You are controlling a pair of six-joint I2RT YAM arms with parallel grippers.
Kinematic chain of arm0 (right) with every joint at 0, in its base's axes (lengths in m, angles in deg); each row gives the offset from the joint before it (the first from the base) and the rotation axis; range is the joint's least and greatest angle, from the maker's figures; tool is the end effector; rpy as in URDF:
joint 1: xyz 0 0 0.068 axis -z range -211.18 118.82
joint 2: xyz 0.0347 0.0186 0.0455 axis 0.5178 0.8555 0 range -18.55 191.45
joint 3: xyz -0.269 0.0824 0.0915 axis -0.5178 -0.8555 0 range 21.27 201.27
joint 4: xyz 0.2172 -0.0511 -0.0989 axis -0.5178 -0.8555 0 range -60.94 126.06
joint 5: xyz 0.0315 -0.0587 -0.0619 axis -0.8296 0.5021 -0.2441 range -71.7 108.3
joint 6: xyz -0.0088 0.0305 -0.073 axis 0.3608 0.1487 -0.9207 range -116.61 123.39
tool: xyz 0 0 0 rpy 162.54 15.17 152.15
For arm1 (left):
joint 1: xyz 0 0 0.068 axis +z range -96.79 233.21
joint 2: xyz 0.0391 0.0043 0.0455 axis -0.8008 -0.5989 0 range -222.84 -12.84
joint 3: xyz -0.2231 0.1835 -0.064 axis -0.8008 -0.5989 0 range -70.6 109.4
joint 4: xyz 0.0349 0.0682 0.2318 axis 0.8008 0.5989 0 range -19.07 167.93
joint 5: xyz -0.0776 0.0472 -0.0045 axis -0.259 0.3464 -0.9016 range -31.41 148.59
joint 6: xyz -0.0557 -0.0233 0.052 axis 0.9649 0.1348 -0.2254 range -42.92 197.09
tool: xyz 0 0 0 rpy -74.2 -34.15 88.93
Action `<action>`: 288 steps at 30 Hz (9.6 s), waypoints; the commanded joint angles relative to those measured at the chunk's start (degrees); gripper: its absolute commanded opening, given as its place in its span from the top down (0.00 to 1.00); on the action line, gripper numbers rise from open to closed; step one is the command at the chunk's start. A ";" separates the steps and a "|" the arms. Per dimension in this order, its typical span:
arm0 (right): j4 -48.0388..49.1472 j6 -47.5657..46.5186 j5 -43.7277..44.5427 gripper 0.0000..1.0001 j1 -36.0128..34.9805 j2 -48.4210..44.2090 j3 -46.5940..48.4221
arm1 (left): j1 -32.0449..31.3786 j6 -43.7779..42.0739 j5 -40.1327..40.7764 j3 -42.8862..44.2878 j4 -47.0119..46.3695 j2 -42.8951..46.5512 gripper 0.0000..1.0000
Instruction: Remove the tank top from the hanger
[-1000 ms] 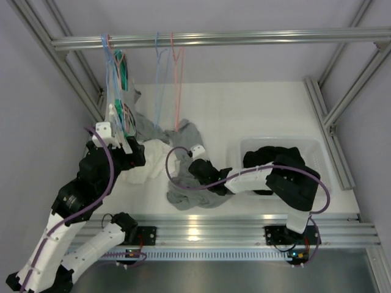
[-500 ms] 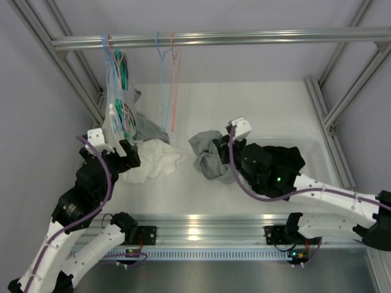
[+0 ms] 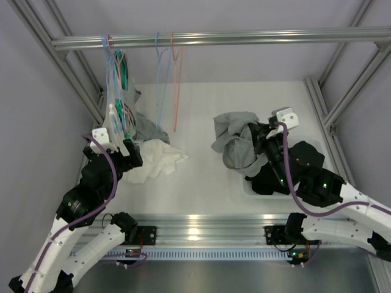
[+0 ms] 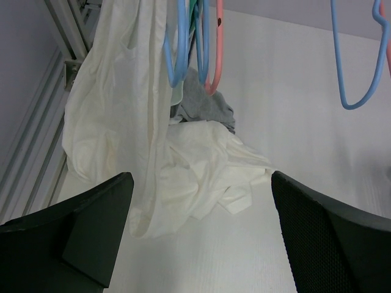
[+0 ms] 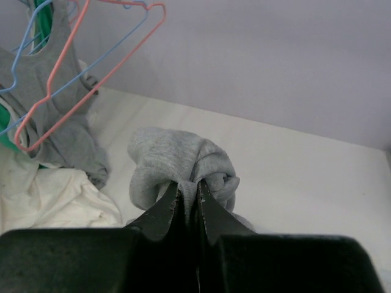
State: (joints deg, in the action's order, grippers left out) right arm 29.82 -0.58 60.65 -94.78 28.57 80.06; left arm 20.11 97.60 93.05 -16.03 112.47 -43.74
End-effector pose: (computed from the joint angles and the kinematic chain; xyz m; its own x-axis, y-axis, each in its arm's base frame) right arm 0.1117 0.1209 0.4407 0.0672 0.0204 -0.9975 -0.3600 0.9329 -0.0052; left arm 0.0888 -0.0115 0.3670 -0.2404 -0.1882 -0.9523 -0.0910 0.9811 -0.1710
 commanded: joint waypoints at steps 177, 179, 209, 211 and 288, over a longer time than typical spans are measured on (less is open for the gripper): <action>-8.44 9.06 -29.15 0.01 23.69 -6.51 -5.88 | 19.66 -8.83 -24.70 65.85 13.74 -52.80 1.00; -7.65 9.33 -30.39 0.01 23.69 -6.33 -5.96 | 19.66 -8.74 -26.19 62.78 13.74 -50.68 1.00; -3.34 11.09 -34.00 0.01 23.69 -5.45 -8.42 | 19.66 -9.35 -28.64 45.19 -13.76 -41.96 1.00; -3.43 11.00 -34.00 0.01 23.69 -5.63 -8.60 | 19.66 -9.00 -30.14 44.84 -14.46 -41.62 1.00; 14.33 21.63 -62.82 0.01 23.60 4.04 -9.21 | 20.36 4.45 -63.61 -4.46 5.31 9.01 1.00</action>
State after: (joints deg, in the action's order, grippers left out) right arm 38.69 20.14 -1.29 -71.76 32.59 71.12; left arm 40.13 103.85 40.11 -19.20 120.03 -34.78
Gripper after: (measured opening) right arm 0.993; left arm 0.047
